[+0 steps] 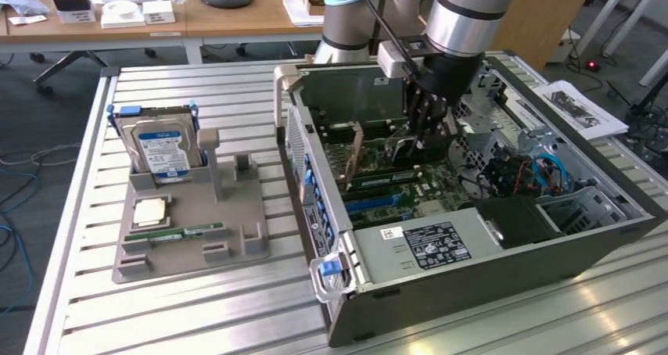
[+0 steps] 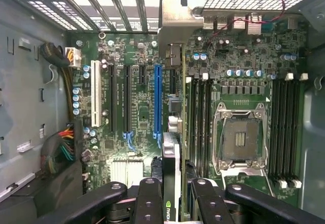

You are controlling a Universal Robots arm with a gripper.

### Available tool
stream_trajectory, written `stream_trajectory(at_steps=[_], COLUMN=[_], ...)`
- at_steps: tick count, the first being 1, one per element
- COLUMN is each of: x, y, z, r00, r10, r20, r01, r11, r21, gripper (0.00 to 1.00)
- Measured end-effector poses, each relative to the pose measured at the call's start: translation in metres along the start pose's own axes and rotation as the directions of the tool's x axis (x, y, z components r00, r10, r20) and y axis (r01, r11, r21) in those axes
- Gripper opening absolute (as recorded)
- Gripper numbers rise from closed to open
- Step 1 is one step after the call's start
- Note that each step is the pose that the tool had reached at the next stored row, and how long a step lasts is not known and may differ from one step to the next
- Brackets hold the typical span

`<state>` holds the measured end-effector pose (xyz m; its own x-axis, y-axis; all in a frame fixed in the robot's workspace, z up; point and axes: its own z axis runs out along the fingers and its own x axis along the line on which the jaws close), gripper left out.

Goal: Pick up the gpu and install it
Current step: 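Insert the gpu into the slot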

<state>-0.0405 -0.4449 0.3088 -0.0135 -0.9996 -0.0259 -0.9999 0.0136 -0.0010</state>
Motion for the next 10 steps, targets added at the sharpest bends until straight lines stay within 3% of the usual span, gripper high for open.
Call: stream_trajectory(at_steps=[10], x=[0.0067], y=[0.0019], z=[0.0006], r00=[1.0], r10=[-0.003], r20=[0.0], r01=[0.003], r11=[1.0], r21=[-0.0001], gripper=[0.27])
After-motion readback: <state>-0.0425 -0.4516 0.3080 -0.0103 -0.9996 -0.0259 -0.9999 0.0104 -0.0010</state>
